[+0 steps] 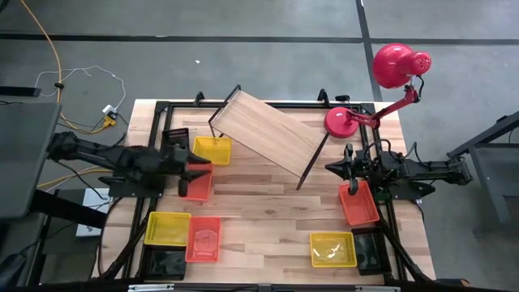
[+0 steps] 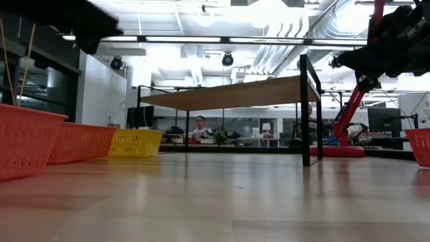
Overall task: Stack baskets on shelf by color
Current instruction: Put the top left orange bin on the shelf
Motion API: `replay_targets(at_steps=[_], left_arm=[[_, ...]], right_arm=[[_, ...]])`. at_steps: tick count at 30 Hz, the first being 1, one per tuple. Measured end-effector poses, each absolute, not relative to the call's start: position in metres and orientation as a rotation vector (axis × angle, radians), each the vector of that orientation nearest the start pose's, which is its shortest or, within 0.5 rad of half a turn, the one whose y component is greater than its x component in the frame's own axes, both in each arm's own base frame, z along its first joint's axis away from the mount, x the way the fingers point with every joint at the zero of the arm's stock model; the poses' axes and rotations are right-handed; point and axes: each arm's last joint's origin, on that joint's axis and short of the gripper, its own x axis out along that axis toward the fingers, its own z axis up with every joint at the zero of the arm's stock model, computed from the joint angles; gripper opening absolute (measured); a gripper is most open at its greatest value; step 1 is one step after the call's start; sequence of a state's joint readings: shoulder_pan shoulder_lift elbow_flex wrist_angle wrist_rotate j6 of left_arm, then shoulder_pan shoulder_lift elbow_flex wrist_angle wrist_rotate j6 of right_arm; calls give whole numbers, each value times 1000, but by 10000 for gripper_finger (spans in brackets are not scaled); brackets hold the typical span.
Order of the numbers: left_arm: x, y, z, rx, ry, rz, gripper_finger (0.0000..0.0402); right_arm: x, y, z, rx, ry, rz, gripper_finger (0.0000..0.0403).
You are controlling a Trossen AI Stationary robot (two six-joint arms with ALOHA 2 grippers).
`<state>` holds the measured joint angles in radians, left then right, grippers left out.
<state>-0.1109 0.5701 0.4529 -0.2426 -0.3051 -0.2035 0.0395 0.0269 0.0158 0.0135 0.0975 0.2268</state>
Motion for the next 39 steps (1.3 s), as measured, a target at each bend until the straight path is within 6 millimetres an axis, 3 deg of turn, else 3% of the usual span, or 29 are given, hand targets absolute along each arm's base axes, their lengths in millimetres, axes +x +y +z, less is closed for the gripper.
replay_targets(at_steps=[5, 10, 17, 29, 34, 39], left_arm=[[156, -21, 250, -197, 760, 191, 209], [170, -44, 232, -163, 1048, 133, 222], [183, -70, 201, -15, 1203, 130, 222], [193, -79, 171, 106, 1332, 198, 220], [196, -80, 162, 127, 1366, 226, 183], [196, -81, 160, 95, 1399, 200, 83]], right_arm=[[98, 1, 168, 227, -9, -57, 0], [98, 1, 168, 227, -9, -57, 0], [98, 1, 168, 227, -9, -58, 0], [98, 1, 168, 227, -9, -58, 0], [98, 1, 168, 227, -9, -58, 0], [98, 1, 168, 227, -9, -58, 0]])
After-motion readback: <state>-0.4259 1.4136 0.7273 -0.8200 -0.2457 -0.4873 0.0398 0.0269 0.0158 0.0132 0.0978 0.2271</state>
